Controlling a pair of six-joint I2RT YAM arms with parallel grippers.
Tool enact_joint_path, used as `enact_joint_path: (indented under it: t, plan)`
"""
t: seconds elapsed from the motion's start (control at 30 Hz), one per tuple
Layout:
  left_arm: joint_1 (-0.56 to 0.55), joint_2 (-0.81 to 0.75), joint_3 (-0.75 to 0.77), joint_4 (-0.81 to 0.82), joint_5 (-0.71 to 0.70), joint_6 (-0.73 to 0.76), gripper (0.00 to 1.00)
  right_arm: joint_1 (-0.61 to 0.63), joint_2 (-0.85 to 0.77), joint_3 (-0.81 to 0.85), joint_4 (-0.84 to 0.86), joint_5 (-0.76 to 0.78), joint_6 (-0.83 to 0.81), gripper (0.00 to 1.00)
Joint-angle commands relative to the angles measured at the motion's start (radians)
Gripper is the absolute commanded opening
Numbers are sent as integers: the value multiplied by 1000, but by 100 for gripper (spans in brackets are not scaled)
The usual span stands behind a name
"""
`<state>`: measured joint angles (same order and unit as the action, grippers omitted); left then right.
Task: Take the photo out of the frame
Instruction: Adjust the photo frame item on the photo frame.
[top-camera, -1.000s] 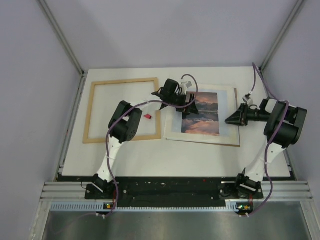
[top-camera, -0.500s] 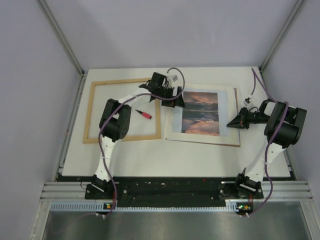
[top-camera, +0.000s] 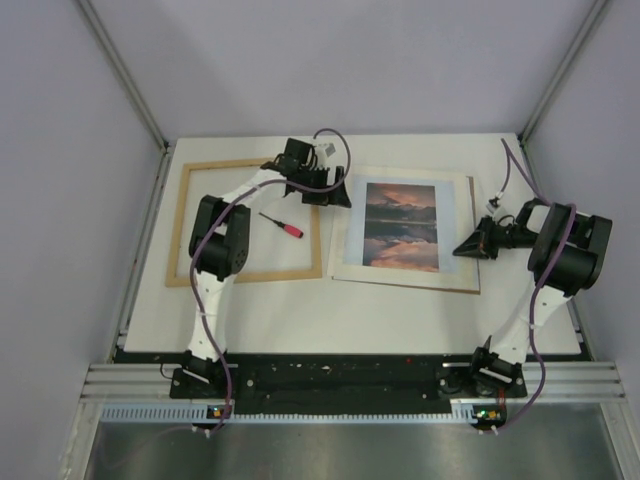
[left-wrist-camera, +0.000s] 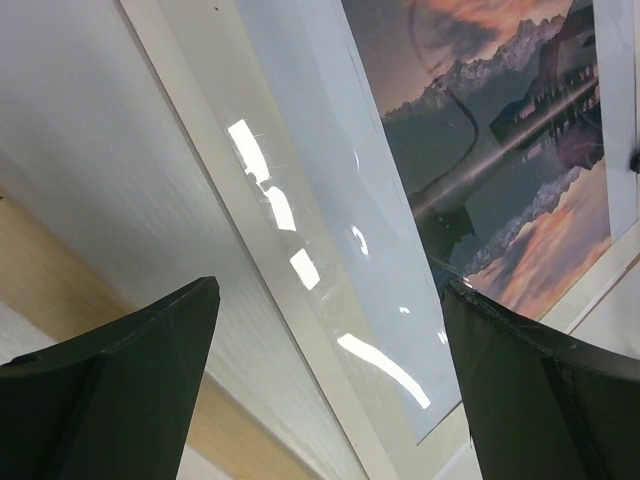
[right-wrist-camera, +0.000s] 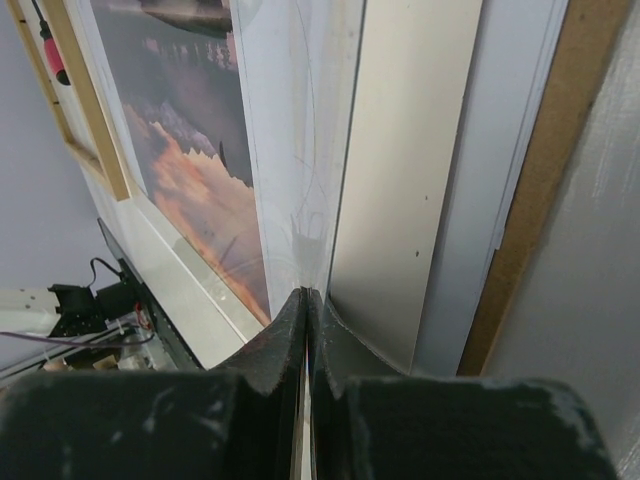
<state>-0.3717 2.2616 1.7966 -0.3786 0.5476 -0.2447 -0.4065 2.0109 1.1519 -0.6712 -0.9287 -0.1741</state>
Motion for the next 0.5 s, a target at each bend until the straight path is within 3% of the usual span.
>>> enact_joint_path:
  t: [0.0, 0.27, 0.47]
  plan:
    - [-15, 45, 58, -22, -14, 33, 99, 23, -32, -11, 42, 50, -13, 0]
    - [-49, 122, 139, -105, -90, 64, 99, 38, -41, -14, 45, 64, -13, 0]
    - [-42, 138, 115, -82, -28, 30, 99, 46, -34, -18, 45, 77, -18, 0]
